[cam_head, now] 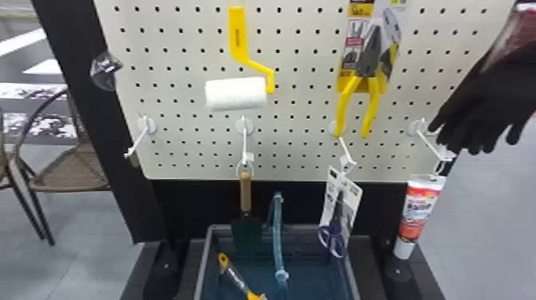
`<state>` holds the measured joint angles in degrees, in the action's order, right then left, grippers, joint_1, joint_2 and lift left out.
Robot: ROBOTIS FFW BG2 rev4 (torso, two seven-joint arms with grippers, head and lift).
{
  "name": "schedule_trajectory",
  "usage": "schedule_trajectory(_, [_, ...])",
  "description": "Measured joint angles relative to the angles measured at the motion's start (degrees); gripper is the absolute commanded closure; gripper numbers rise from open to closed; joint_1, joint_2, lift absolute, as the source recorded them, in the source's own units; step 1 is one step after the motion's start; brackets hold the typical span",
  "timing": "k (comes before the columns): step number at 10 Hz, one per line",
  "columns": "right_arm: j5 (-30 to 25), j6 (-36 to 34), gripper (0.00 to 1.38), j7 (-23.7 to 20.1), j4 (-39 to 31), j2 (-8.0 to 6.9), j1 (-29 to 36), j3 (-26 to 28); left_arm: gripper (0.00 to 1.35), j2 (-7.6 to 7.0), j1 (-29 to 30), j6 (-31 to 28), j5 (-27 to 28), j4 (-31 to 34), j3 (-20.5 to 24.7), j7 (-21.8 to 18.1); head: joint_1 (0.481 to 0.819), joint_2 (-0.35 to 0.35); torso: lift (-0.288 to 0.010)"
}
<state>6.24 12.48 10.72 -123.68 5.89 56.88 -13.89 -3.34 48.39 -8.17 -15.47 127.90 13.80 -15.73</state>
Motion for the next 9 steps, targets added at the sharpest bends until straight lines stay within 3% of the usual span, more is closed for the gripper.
schedule_trajectory(9, [0.0,0.0,0.0,0.0,0.0,0.0,0.0,0.0,0.0,0.0,0.0,0.0,0.0,0.0,0.0,0.0,0.549,0.0,-0.1])
